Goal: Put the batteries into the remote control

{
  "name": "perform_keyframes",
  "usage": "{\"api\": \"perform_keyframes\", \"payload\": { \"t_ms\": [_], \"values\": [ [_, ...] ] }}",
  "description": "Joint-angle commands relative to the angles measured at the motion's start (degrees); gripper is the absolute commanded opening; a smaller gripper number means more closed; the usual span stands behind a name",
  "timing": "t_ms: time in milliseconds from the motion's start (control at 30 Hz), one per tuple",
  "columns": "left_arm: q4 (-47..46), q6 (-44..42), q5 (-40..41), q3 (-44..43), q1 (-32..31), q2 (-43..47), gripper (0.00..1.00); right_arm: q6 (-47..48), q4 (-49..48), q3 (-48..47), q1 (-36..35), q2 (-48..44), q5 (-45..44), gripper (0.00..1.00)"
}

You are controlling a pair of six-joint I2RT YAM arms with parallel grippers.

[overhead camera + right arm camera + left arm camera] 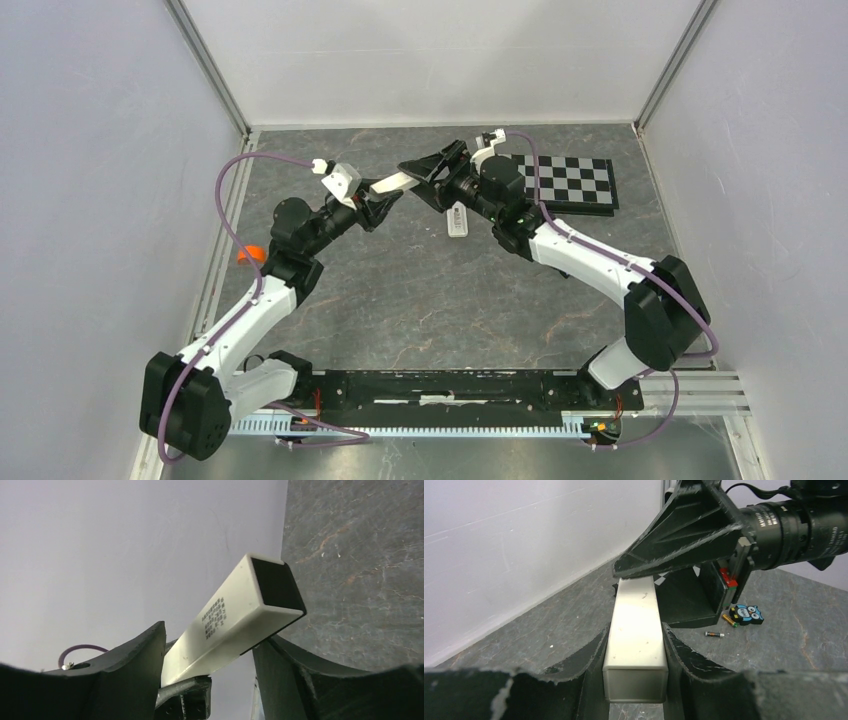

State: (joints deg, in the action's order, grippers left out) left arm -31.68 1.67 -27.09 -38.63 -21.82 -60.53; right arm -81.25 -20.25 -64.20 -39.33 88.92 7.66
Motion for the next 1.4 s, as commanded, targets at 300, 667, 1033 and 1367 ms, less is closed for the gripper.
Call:
{"api": "perform_keyframes", "payload": {
  "t_ms": [300,667,1033,1367],
  "values": [
    [0.68,7.8,2.1,-0.97,-0.5,1.27,0.78,-0.98,-11.47,-1.97,1.32,2.85,1.74,0.13],
    [23.55,21.97,0.18,-7.92,1.54,8.94,1.0,19.5,-24.33,-4.07,11.47,6.14,30.11,0.03],
    [29.07,38.17,-22.51,-24.71,4.86,-7.63,0.98,54.39,-1.73,-5.48,10.7,1.25,53.96,0.04],
    [31.3,35.22,-29.22,-23.73,4.48,-11.51,0.56,70.38,24.45,-18.56,7.6,6.63,54.96,0.02]
  ]
}}
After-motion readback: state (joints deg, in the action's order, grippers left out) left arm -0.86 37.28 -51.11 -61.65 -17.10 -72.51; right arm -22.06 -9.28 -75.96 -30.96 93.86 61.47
